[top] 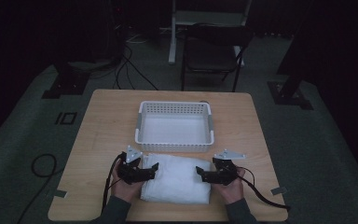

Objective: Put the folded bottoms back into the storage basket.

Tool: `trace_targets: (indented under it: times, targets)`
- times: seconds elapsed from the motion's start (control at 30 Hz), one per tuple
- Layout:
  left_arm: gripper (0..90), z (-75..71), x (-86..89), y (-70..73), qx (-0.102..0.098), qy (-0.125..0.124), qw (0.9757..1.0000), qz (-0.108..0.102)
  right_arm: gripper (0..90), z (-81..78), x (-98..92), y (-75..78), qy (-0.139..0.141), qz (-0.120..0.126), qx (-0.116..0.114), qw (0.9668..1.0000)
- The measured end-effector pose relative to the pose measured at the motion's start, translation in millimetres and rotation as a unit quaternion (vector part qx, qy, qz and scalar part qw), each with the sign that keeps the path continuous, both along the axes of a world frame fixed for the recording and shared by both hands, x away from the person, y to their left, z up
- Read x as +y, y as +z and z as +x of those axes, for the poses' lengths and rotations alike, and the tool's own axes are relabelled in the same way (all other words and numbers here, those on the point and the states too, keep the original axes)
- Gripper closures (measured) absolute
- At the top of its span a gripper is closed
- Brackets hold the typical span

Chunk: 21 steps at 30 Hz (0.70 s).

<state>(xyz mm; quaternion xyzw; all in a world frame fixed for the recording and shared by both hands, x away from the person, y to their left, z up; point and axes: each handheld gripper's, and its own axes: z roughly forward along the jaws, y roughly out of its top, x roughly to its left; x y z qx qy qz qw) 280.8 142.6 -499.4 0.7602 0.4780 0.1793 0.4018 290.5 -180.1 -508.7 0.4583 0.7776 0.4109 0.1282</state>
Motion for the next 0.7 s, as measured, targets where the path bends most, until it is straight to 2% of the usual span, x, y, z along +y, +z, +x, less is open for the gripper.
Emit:
trace_targets:
  times: [0.2, 0.33, 0.4, 0.57, 0.7]
  targets:
    - [13.9, -9.2, -4.0, -2.2, 0.001, -0.012, 0.9999, -0.003, 14.7, -3.6, 4.4, -5.2, 0.009, 0.001, 0.005, 0.9999]
    - [11.2, -11.6, -10.2, -8.6, 0.005, -0.017, 0.9998, 0.009, 13.7, -4.5, 7.5, -10.1, 0.013, -0.002, 0.014, 0.9998]
    - [9.6, -10.6, -12.3, -13.9, 0.010, -0.015, 0.9997, 0.017, 12.5, -3.5, 8.7, -13.4, 0.013, -0.008, 0.017, 0.9997]
    - [7.9, -5.2, -10.2, -28.6, 0.029, -0.015, 0.9994, 0.010, 11.1, -1.9, 10.3, -19.4, 0.004, -0.015, 0.016, 0.9998]
    - [3.1, -1.9, -8.7, -35.0, 0.037, -0.017, 0.9991, 0.013, 9.9, 0.3, 12.1, -26.0, 0.003, -0.014, 0.027, 0.9995]
